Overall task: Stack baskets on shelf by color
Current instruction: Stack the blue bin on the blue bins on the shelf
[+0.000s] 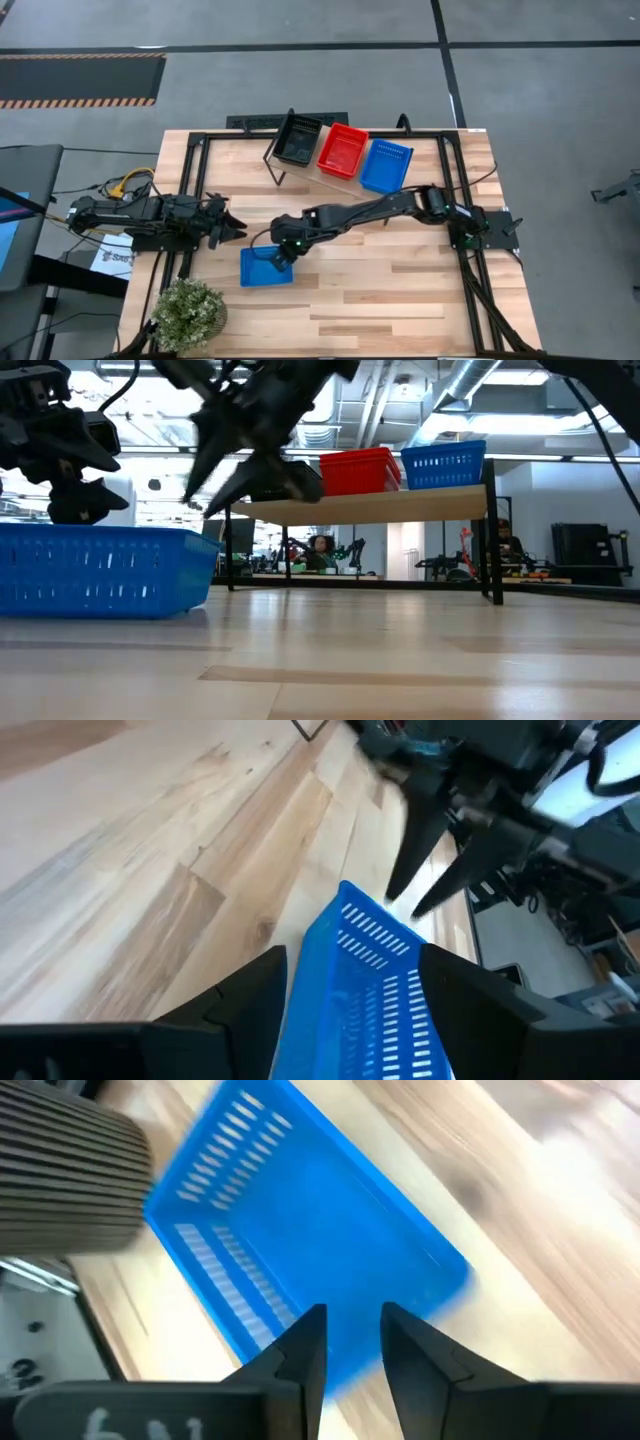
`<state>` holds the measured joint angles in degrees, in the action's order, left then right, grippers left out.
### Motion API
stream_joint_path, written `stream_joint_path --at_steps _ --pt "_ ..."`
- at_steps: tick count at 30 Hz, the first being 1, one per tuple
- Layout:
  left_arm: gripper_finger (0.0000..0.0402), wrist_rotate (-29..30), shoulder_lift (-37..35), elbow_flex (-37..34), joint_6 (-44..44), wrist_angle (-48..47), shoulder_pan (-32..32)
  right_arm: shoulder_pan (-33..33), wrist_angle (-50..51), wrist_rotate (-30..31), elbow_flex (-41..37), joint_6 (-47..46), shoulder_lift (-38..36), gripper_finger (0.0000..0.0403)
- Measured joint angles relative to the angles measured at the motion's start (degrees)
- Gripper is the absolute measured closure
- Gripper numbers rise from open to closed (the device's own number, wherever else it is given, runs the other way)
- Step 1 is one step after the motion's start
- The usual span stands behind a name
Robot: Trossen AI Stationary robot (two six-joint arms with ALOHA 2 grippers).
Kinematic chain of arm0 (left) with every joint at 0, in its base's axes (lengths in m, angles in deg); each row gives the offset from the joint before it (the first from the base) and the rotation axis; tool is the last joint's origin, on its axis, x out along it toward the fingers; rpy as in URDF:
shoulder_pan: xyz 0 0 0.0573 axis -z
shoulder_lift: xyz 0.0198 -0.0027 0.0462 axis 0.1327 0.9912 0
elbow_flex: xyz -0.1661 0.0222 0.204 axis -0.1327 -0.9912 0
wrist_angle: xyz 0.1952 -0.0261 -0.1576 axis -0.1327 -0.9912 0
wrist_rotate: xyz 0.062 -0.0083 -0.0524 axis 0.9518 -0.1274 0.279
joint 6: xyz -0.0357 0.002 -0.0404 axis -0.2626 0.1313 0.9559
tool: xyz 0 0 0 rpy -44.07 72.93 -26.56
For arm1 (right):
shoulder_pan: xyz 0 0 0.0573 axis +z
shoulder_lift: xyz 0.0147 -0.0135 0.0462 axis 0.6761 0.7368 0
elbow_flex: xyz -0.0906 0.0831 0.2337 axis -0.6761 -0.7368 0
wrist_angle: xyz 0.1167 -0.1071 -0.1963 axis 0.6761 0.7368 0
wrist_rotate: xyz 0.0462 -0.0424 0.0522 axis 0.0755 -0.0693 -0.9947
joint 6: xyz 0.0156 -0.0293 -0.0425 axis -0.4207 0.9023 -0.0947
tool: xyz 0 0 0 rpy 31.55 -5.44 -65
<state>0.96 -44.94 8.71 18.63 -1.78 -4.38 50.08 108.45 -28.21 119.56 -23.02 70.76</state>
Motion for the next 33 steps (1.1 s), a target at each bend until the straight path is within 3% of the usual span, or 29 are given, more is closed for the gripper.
stream_joint_path --at_steps 9,13,17,20,28,30,33 --pt "0.0187 2.2 0.0 0.0 -2.1 -0.2 0.0 3.3 14.4 4.3 0.0 -4.7 -3.5 0.0281" --pt "0.0187 2.3 0.0 0.0 -2.3 -0.2 0.0 4.2 12.4 4.3 0.0 -6.8 -3.4 0.0239" --pt "0.0187 2.3 0.0 0.0 -2.3 -0.2 0.0 4.5 13.3 10.8 0.0 -11.9 -3.4 0.0185" --pt "0.0187 2.4 0.0 0.0 -2.3 -0.2 0.0 3.9 12.7 12.6 0.0 -14.3 -3.4 0.0167" --pt "0.0187 2.4 0.0 0.0 -2.3 -0.2 0.0 4.6 10.1 12.8 -0.2 -16.5 -0.9 0.0179" --pt "0.0187 2.4 0.0 0.0 -2.3 -0.2 0.0 4.9 5.4 12.5 0.3 -17.0 0.3 0.0182" --pt "0.0187 2.4 0.0 0.0 -2.3 -0.3 0.0 4.9 7.4 11.9 -0.2 -16.9 1.7 0.0183"
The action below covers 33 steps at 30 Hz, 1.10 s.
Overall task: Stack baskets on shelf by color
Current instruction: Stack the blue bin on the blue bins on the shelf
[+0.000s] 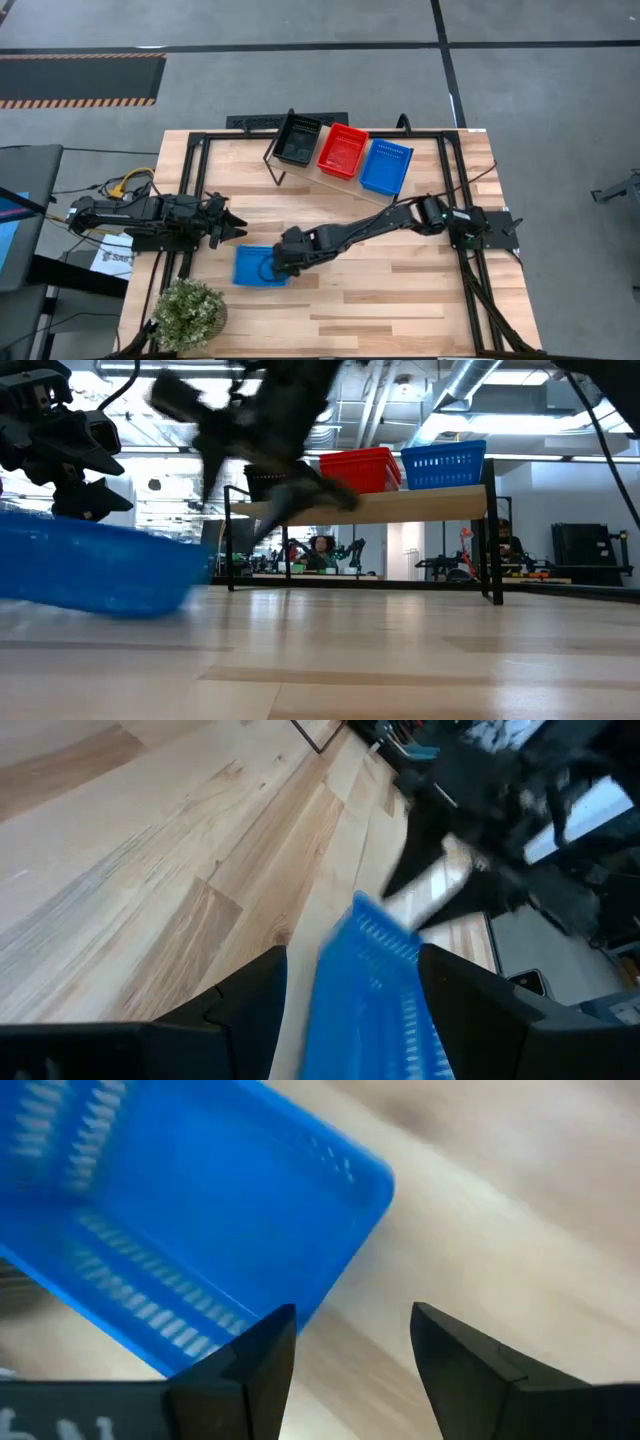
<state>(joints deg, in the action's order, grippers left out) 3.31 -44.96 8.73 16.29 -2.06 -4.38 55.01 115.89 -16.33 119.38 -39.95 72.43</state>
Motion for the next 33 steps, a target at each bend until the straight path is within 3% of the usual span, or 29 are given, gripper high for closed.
stream_joint_path --at_steps 6,14,18,21,25,33 --pt "0.0187 0.0 0.2 0.0 0.0 0.0 0.0 -0.4 -4.6 -3.3 0.2 0.7 2.5 0.0184" --pt "0.0187 -0.1 0.3 0.0 0.5 0.2 0.0 -0.4 -3.2 -3.5 0.1 5.5 1.6 0.0184" --pt "0.0187 -2.5 0.4 0.0 1.7 0.2 0.0 -0.4 -3.6 -3.4 0.1 11.7 -0.2 0.0184" --pt "0.0187 -8.3 1.1 0.5 2.8 -0.4 0.0 -0.6 -1.5 -3.5 0.2 14.1 -1.2 0.0184" --pt "0.0187 -13.2 5.4 4.8 0.1 -4.5 0.2 -1.0 3.8 -4.5 0.2 17.8 -3.6 0.0184" --pt "0.02 -6.6 23.3 16.4 0.1 -11.3 2.4 -2.7 20.4 -1.8 0.1 28.1 -12.4 0.0184"
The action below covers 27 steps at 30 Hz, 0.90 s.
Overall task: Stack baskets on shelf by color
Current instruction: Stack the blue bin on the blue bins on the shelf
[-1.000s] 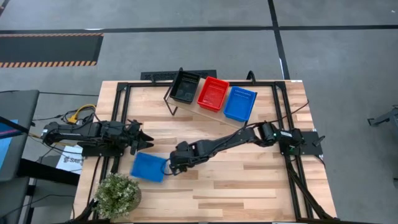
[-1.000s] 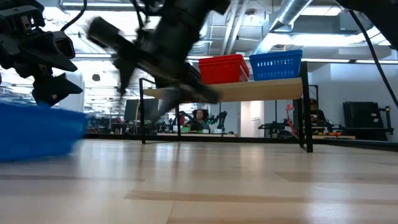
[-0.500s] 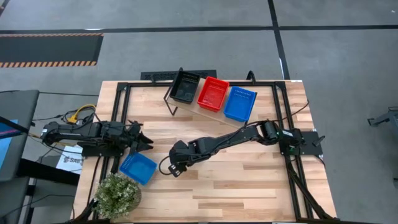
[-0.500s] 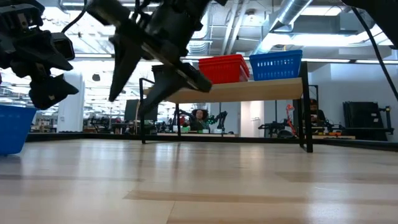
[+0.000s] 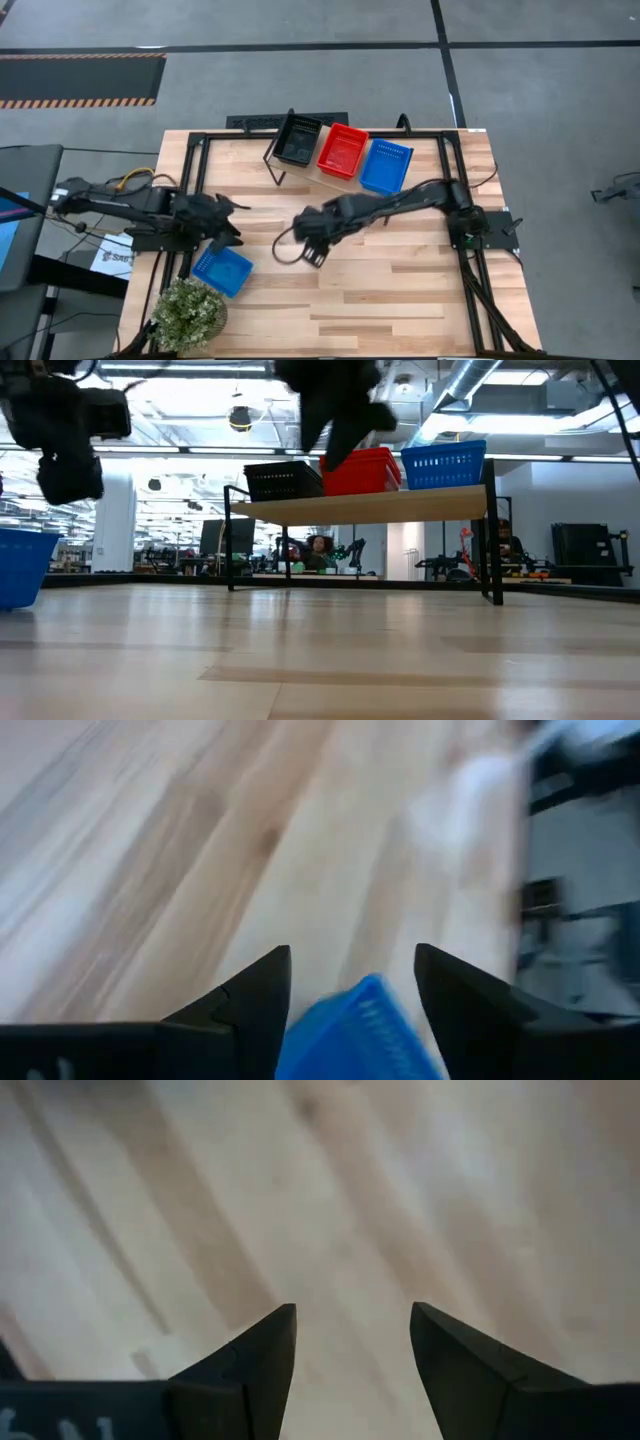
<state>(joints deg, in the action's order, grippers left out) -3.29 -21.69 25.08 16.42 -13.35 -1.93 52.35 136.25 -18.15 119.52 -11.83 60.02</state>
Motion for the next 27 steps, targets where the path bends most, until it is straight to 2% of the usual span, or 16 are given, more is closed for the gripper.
stream_joint_path --at_steps 10,16,18,23,25,27 --pt "0.0276 0.5 28.6 17.5 9.4 -20.8 7.1 -2.5 12.0 10.0 0.0 4.4 -12.9 0.0184" --pt "0.0362 0.5 41.1 23.6 15.6 -24.7 13.2 -2.5 15.7 15.7 0.0 7.2 -17.0 0.0184" --pt "0.0391 0.6 44.6 23.9 18.7 -23.0 15.0 -2.5 15.8 15.7 -0.1 8.5 -18.2 0.0184" --pt "0.0399 0.3 53.3 23.5 25.2 -16.9 18.3 -2.4 16.8 15.7 -0.1 11.7 -19.7 0.0184" --pt "0.0401 -0.3 56.3 23.4 26.3 -8.8 18.4 -2.3 17.0 15.7 0.0 12.5 -20.5 0.0184" --pt "0.0401 -1.6 58.6 23.9 26.4 3.2 17.4 -2.0 17.3 15.7 0.0 12.7 -21.3 0.0184"
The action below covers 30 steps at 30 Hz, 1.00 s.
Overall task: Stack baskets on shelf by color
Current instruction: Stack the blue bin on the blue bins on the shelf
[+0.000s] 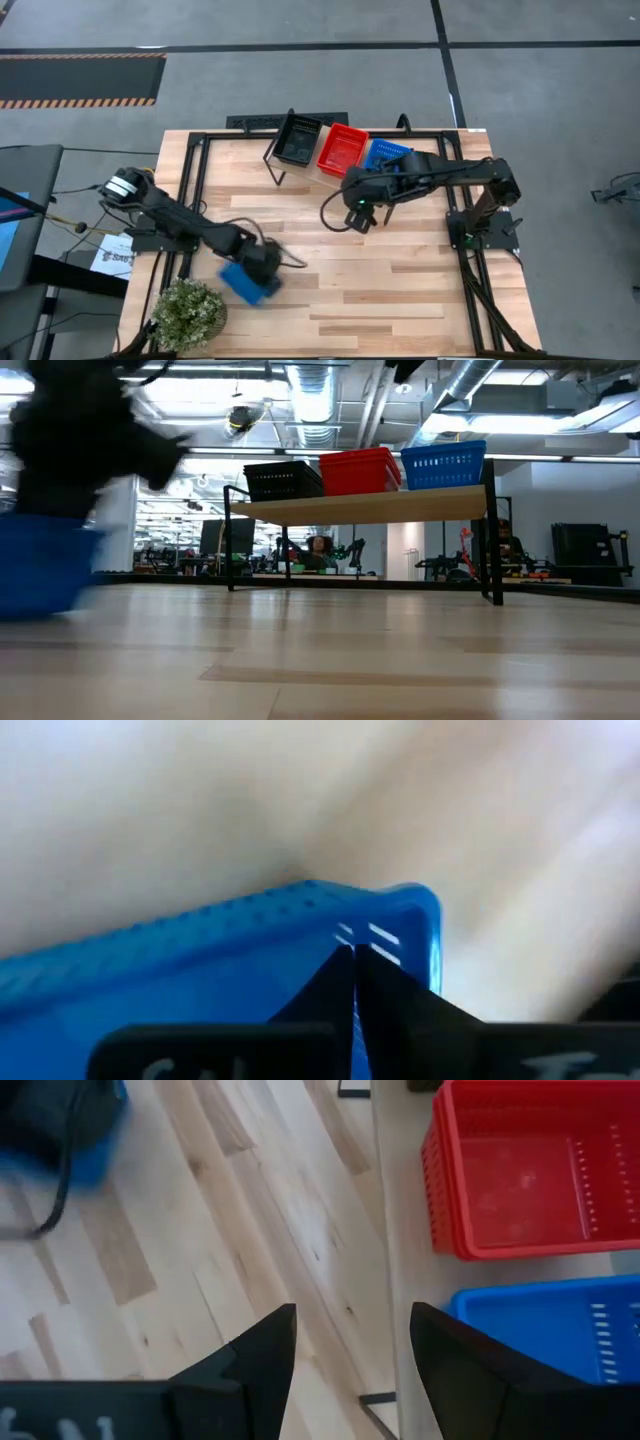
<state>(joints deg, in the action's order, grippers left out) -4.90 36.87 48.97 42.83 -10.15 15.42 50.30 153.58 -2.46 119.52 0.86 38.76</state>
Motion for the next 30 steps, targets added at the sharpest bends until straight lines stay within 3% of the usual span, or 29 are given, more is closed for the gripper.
stream_joint_path --at_steps 3,5,9,14,20,25,30 --pt "0.0401 2.1 1.9 2.6 -5.1 20.8 -2.1 0.5 0.9 0.0 0.0 0.0 -1.6 0.0184" --pt "0.0401 5.8 3.1 6.0 -12.1 24.8 -3.3 1.0 1.8 0.0 0.0 -0.7 -2.6 0.0185" --pt "0.0401 8.9 4.9 12.4 -31.1 15.1 -5.4 1.8 3.3 -0.1 0.0 -1.9 -3.5 0.0193" --pt "0.0401 7.4 4.6 21.4 -43.7 -4.0 -7.7 4.4 5.6 -0.2 0.0 -3.0 -3.4 0.0205" --pt "0.0401 12.4 1.7 30.8 -44.4 -21.9 -8.3 6.8 -0.3 -0.3 0.0 7.1 0.0 0.0209" --pt "0.0395 19.5 -4.3 34.0 -36.7 -32.9 -5.8 5.7 -8.8 -0.8 0.0 18.3 5.1 0.0205" --pt "0.0337 25.5 -11.2 34.1 -28.9 -39.2 -1.6 3.7 -17.9 -10.8 0.0 28.9 11.3 0.0206"
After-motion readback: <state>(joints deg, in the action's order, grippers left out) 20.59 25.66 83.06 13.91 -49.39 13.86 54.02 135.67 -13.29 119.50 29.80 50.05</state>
